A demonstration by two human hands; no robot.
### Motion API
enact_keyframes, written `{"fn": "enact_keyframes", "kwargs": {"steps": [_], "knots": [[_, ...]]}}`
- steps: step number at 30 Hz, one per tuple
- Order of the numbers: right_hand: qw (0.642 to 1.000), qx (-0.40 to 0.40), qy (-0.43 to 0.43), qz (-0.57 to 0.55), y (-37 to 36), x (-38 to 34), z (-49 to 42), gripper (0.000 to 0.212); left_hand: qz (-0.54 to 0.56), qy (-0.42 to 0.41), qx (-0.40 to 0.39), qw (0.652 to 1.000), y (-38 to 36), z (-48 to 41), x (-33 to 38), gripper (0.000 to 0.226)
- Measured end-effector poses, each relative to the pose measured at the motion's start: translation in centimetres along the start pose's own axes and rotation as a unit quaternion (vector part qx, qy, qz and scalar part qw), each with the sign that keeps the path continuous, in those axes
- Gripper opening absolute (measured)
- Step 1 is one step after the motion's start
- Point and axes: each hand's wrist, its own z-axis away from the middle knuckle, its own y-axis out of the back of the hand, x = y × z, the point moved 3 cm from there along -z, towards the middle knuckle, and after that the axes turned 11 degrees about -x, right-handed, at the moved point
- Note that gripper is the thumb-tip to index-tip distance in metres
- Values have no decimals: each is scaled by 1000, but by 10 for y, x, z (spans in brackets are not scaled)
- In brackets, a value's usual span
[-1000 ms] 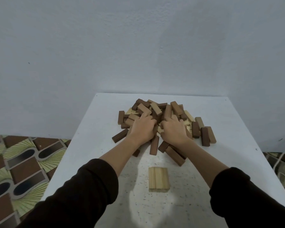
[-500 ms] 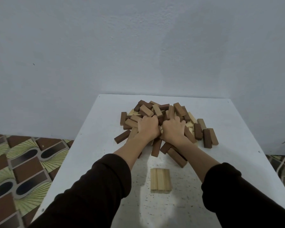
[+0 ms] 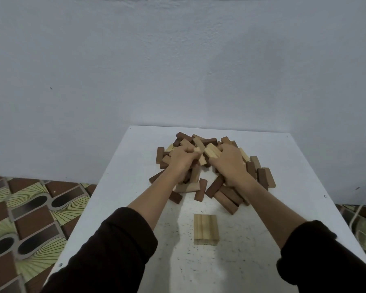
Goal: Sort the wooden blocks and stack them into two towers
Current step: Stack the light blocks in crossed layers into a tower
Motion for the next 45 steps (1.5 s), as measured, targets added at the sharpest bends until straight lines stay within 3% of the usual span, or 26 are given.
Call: {"fn": "enact_keyframes", "kwargs": {"steps": [4,12,16,21,24,29,35,40,45], "knots": [[1000,9,26,-12,-6,-14,14,29,108,-21,-31,994,3,19,-4,9],[996,-36,56,-63,-37,-43,52,32,154,-12,19,988,41,64,-27,23],[992,-67,41,-102,-66,-52,63,15,158,-9,38,987,69,89,-42,21],[995,-87,39,17,-103,-56,80,7,-16,1,43,999,101,114,-70,19],[992,-100,24,76,-125,-53,88,12,-148,3,64,987,110,121,-83,15],[988,-91,13,127,-144,-49,90,11,-266,-20,68,961,110,123,-90,20],[989,-125,40,66,-154,-45,90,17,-322,-52,74,942,117,122,-89,25],[982,-154,85,64,-155,-48,98,44,-387,-93,-32,917,118,128,-88,48],[973,-180,116,83,-161,-48,101,60,-393,-117,-58,910,117,130,-92,60]]}}
